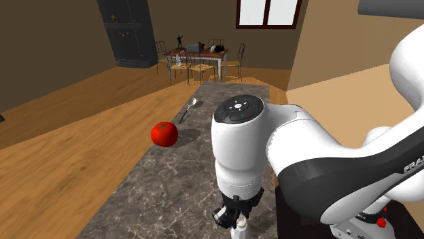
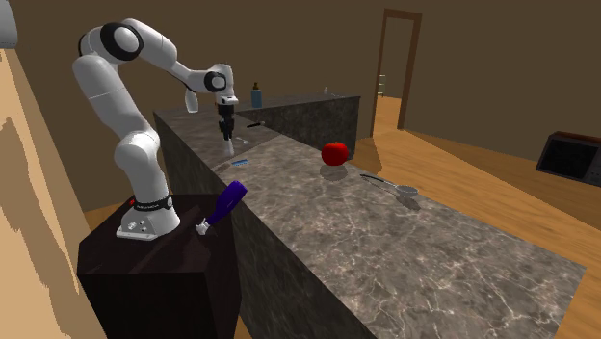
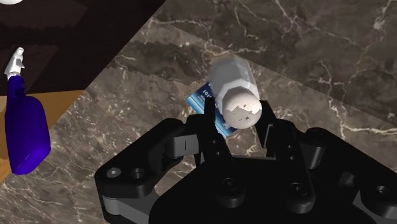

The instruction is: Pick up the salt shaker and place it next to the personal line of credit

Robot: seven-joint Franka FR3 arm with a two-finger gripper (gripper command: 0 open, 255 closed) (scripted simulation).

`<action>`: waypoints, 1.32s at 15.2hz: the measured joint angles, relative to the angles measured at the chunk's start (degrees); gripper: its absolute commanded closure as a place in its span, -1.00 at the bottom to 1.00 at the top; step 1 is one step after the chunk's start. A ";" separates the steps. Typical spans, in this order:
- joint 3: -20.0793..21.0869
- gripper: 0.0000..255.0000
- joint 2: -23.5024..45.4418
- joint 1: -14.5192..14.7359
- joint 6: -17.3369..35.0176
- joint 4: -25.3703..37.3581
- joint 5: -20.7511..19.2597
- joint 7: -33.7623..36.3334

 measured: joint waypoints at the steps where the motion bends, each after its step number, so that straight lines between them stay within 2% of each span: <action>1: 0.29 1.00 0.50 -0.08 0.82 -0.41 -0.24 0.28; 5: 1.11 1.00 2.26 -0.46 3.76 -1.92 -1.20 1.10; 10: 1.35 1.00 2.67 -0.50 4.42 -2.22 -1.42 1.39; 11: 1.35 -1.00 2.68 -0.50 4.43 -2.23 -1.42 1.39; 17: 1.35 -1.00 2.68 -0.50 4.45 -2.23 -1.42 1.39; 20: 0.19 -1.00 0.25 -0.07 0.13 0.23 -0.14 0.24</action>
